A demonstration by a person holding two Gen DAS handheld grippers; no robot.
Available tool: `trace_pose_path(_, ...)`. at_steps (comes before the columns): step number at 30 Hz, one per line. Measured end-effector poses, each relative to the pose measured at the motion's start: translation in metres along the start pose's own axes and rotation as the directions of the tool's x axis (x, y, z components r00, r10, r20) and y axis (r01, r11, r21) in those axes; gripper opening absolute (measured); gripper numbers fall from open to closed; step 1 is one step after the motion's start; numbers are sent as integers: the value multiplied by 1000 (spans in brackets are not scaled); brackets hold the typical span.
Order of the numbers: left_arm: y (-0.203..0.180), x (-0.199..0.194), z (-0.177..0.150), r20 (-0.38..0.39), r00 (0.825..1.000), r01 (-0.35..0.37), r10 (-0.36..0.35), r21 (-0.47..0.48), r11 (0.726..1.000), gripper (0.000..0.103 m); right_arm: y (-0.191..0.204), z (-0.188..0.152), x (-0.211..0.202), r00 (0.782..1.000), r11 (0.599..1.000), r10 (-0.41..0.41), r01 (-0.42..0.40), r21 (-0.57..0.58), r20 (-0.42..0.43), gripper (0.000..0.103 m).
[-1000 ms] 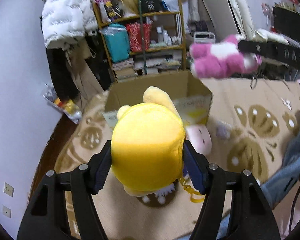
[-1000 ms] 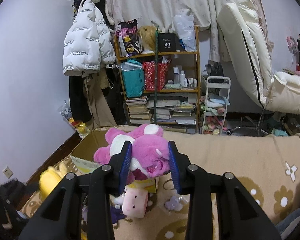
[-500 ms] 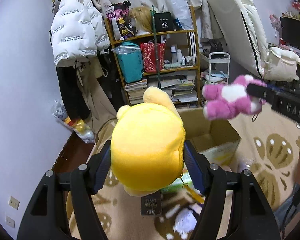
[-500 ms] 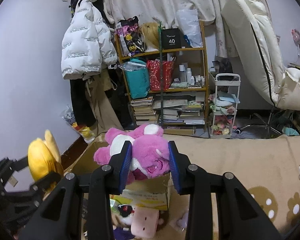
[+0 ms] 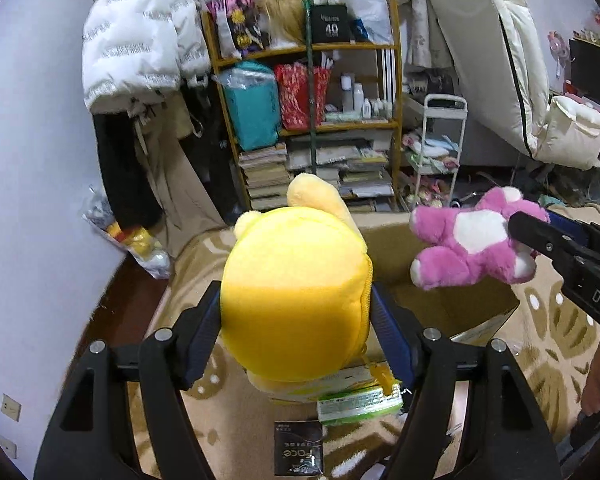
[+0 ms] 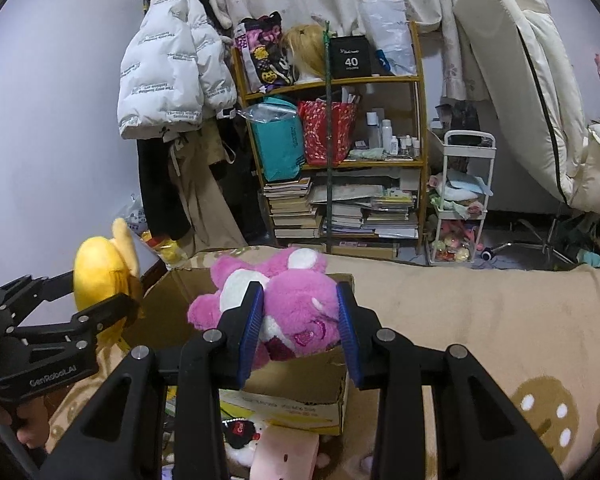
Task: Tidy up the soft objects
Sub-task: 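Open the left gripper over the box while the right gripper releases the pink bear inside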
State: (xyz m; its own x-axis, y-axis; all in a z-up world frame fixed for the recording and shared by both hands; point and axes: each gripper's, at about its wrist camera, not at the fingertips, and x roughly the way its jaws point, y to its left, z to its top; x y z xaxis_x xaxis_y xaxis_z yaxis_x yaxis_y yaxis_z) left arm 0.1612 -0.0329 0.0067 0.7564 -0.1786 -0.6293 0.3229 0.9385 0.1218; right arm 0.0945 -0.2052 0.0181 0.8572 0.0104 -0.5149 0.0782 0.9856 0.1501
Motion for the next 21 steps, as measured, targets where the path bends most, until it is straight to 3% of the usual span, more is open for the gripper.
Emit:
trace_pose_path(7,10,24,-9,-52,999,9,-13,-68,998,77,6,-15,23,999,998,17,-19,-61,-38,39)
trace_pose_path(9,11,25,-11,-54,999,-1,-3,-76,997,83,7,-19,27,998,997,20,-24,-73,-55,39)
trace_pose_path(16,13,20,-14,-69,996,-60,57,-46,997,88,-3,-19,25,996,999,37,-38,-10,-83,40)
trace_pose_path(18,17,14,-17,-68,995,-70,67,-55,996,88,-6,-18,21,996,999,43,-42,14,-84,44)
trace_pose_path(21,23,5,-20,-70,994,-90,85,-73,993,92,-9,-16,10,997,999,35,-33,34,-66,62)
